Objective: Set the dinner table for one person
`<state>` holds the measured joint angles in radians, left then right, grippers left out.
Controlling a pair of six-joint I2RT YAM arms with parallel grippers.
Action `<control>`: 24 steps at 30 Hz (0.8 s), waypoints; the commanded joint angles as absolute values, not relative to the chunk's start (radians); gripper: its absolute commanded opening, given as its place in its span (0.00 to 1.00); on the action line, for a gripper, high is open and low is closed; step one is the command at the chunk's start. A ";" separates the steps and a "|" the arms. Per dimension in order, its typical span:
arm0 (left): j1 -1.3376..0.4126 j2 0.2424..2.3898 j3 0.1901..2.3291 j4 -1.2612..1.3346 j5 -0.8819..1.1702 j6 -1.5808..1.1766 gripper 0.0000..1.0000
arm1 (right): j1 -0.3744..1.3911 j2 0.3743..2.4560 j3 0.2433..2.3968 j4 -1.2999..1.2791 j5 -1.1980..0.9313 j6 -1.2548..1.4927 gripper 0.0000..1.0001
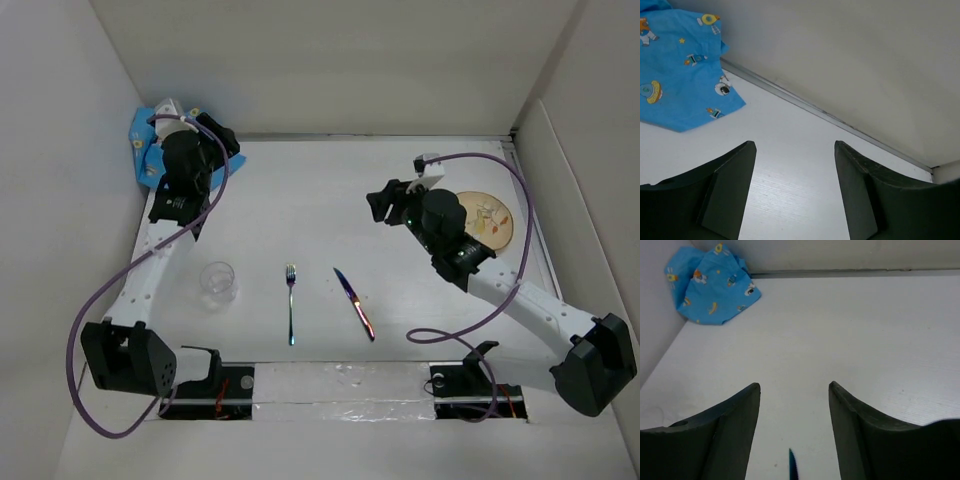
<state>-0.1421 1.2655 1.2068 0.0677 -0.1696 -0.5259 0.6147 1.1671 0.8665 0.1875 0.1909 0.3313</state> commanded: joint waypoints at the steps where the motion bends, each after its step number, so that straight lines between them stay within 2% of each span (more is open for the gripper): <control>1: -0.140 1.339 1.255 0.087 -0.195 -0.511 0.61 | 0.609 1.144 0.851 0.256 0.216 0.359 0.52; 2: -0.140 1.357 1.279 0.086 -0.205 -0.500 0.61 | 0.600 1.147 0.848 0.258 0.215 0.367 0.41; 3: -0.140 1.379 1.296 0.083 -0.228 -0.489 0.59 | 0.600 1.146 0.844 0.262 0.215 0.368 0.19; 5: -0.140 1.472 1.412 0.008 -0.267 -0.462 0.50 | 0.600 1.154 0.828 0.282 0.213 0.371 0.00; 6: -0.140 1.517 1.467 -0.036 -0.305 -0.453 0.36 | 0.600 1.158 0.827 0.290 0.209 0.370 0.00; 8: -0.130 1.647 1.625 -0.142 -0.339 -0.434 0.18 | 0.591 1.166 0.824 0.288 0.196 0.373 0.00; 9: -0.118 1.692 1.675 -0.173 -0.354 -0.434 0.00 | 0.591 1.167 0.821 0.288 0.198 0.371 0.00; 10: -0.091 1.772 1.716 -0.196 -0.348 -0.433 0.00 | 0.591 1.170 0.818 0.294 0.196 0.373 0.00; 13: -0.026 1.916 1.868 -0.276 -0.252 -0.472 0.00 | 0.581 1.189 0.815 0.299 0.181 0.373 0.00; 14: 0.023 1.951 1.923 -0.302 -0.211 -0.504 0.06 | 0.581 1.190 0.815 0.295 0.179 0.371 0.00; 17: 0.096 2.074 2.000 -0.334 -0.108 -0.544 0.37 | 0.581 1.200 0.805 0.310 0.184 0.370 0.00; 19: 0.118 2.155 2.034 -0.353 -0.089 -0.555 0.47 | 0.581 1.216 0.818 0.301 0.176 0.368 0.01; 20: 0.118 2.178 2.071 -0.363 -0.089 -0.555 0.56 | 0.581 1.219 0.821 0.295 0.178 0.367 0.05; 21: 0.118 2.230 2.094 -0.373 -0.110 -0.537 0.58 | 0.581 1.232 0.821 0.302 0.179 0.364 0.17; 24: 0.118 2.324 2.184 -0.436 -0.176 -0.525 0.59 | 0.581 1.256 0.824 0.313 0.163 0.357 0.39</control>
